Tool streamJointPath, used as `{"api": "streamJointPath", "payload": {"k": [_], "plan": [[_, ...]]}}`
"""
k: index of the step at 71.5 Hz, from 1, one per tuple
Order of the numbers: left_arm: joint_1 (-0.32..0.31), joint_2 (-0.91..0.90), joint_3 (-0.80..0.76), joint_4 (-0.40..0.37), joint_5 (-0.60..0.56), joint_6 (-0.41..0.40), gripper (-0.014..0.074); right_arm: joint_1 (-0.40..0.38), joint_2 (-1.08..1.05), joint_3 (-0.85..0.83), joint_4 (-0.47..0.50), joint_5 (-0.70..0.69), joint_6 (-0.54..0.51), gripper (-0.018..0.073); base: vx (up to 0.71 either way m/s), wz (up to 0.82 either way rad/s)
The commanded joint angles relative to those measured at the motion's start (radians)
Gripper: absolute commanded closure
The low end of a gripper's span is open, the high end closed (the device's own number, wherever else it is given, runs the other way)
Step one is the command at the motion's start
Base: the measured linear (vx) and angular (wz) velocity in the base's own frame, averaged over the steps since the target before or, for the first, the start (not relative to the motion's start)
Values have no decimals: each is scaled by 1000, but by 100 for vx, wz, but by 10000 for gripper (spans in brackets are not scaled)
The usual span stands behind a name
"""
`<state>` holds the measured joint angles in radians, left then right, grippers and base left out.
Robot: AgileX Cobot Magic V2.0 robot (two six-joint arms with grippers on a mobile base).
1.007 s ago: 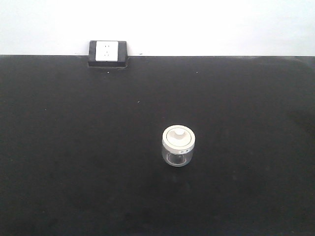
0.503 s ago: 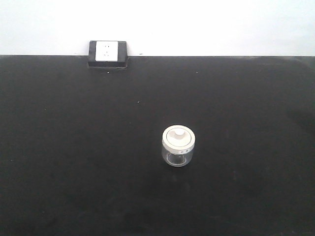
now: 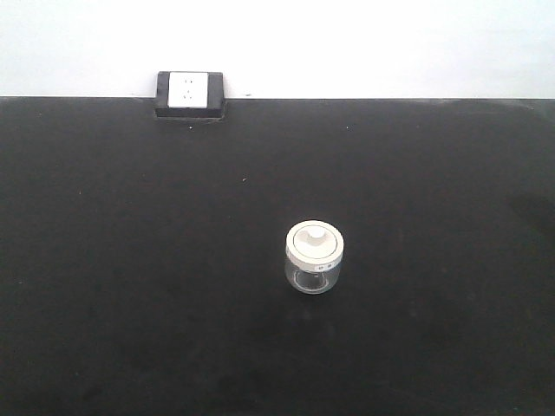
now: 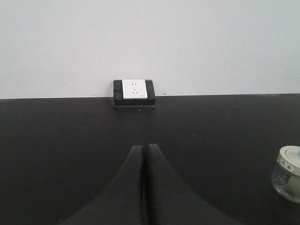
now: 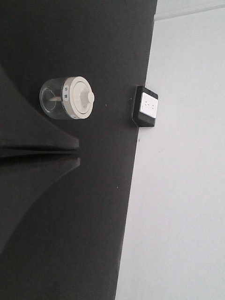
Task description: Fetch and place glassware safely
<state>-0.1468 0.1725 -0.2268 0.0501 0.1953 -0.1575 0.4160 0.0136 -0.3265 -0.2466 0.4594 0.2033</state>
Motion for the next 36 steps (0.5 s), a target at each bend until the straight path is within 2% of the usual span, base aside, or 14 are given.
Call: {"api": "streamJointPath", "payload": {"k": [1, 36], "plan": [[-8, 12, -30, -7, -67, -2, 603, -2, 25, -24, -16, -79, -3, 567, 0, 0], [-8, 12, -30, -7, -67, -2, 603, -2, 25, -24, -16, -79, -3, 567, 0, 0]]}}
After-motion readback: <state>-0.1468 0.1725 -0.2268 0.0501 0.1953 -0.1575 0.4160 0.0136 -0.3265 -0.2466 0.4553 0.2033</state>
